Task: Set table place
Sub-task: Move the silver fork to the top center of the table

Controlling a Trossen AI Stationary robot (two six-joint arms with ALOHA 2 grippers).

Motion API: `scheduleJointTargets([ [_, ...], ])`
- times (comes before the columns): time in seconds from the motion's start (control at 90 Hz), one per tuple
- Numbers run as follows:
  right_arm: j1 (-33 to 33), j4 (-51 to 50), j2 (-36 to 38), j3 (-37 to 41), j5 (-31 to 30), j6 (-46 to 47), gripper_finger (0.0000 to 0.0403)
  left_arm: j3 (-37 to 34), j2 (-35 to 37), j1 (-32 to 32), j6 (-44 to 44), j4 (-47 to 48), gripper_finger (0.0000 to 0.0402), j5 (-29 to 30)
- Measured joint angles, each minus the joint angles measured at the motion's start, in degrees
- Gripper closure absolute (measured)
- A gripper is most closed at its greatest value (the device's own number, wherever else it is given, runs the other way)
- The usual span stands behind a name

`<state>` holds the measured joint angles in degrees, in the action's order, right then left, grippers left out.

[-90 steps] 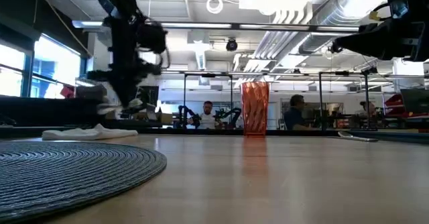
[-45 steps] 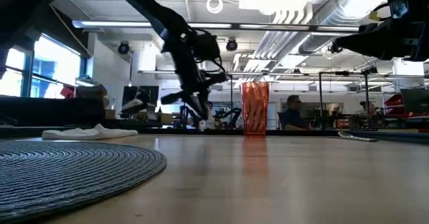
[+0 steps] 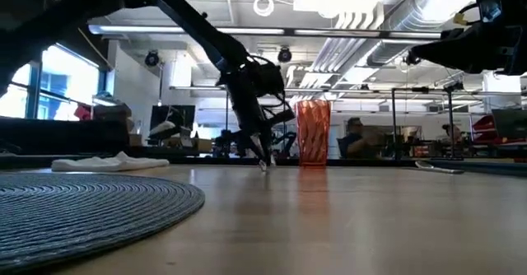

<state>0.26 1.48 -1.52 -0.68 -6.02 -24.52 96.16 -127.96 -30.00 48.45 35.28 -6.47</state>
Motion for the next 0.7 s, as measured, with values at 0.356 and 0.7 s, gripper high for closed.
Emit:
scheduleJointTargets([
  [0.356,0.0,0.0,0.0,0.0,0.0,0.0,0.0402,0.1,0.2,-0.1,1.0,-1.3,0.0399,1.9],
  [0.7,0.0,0.0,0.0,0.0,0.0,0.0,0.0402,0.7,0.4,-0.4,0.8,-2.9,0.0337,0.9],
])
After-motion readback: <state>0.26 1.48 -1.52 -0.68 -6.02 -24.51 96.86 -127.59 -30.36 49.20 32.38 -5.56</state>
